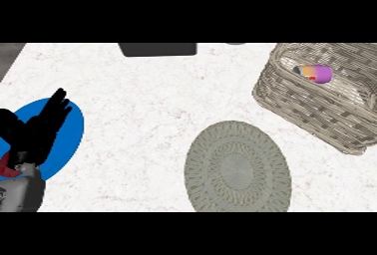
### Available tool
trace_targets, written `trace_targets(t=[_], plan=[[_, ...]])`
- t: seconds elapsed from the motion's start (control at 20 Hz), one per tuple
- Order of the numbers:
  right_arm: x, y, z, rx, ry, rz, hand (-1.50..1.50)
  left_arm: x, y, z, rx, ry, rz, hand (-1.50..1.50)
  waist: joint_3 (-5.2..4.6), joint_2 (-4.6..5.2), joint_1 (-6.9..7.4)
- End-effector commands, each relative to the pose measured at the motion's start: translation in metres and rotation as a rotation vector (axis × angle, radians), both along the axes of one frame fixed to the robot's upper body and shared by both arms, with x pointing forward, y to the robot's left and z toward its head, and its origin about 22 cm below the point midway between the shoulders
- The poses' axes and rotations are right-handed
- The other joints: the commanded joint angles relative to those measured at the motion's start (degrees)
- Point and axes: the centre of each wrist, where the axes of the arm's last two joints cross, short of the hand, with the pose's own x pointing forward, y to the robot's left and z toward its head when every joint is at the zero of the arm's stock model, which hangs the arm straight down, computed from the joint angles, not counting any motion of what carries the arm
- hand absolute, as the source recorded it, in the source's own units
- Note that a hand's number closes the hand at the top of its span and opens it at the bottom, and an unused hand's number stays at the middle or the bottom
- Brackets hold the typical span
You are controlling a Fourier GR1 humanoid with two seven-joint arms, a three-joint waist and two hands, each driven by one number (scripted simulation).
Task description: Pick the can from the placemat and place it in the basket
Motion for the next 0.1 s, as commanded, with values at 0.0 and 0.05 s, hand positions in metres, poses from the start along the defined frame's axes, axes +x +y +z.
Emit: trace_targets(t=[0.0, 0.05], plan=[[-0.057, -0.022, 0.001, -0.011, 0.054, 0.082, -1.5, -0.001, -0.002, -0.002, 0.001, -0.011, 0.007, 0.0, 0.01, 0.05, 0.12], [-0.068, -0.022, -0.005, -0.023, 0.063, 0.086, -1.5, 0.002, -0.014, -0.003, -0.002, -0.009, 0.006, 0.0, 0.01, 0.13, 0.32]])
